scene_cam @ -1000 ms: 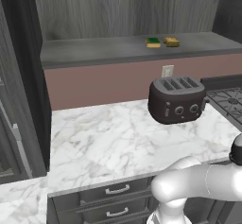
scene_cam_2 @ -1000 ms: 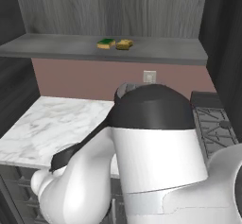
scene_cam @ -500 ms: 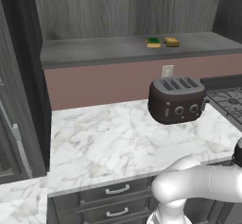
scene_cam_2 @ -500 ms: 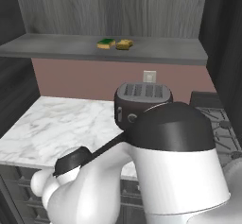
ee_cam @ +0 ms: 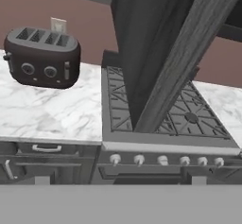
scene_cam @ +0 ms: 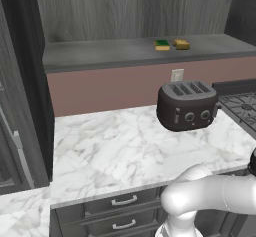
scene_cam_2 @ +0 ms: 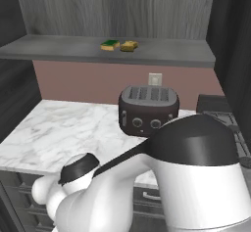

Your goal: Pick up the sponge and sponge from the sink, and place them back in the cabinet, and close the cabinet doors.

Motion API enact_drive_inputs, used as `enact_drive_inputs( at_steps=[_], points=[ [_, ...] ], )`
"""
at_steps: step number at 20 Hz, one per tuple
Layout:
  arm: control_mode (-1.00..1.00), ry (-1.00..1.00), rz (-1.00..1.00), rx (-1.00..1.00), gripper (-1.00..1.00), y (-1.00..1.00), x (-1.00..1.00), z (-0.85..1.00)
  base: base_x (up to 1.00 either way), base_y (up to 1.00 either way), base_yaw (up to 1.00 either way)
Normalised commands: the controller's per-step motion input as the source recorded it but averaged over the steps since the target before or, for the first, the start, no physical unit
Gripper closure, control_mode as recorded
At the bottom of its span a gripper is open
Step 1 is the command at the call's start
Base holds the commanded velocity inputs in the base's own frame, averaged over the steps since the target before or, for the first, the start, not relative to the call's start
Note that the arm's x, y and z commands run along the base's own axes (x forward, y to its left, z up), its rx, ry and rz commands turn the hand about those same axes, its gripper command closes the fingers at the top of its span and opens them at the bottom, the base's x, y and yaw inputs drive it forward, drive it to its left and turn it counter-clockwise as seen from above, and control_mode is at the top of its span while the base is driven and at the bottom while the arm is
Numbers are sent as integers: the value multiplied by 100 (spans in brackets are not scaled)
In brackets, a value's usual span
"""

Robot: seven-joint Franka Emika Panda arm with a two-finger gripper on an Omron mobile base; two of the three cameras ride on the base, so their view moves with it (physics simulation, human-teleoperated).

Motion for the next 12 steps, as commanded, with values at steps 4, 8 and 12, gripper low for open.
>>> enact_drive_inputs(
  at_steps=[4, 8, 12],
  points=[
    [-100, -2, 2, 0, -100, -30, 0, 0, 0, 0, 0],
    [-100, -2, 1, 0, -100, -28, 0, 0, 0, 0, 0],
    [-100, -3, 1, 0, -100, -25, 0, 0, 0, 0, 0]
  ],
)
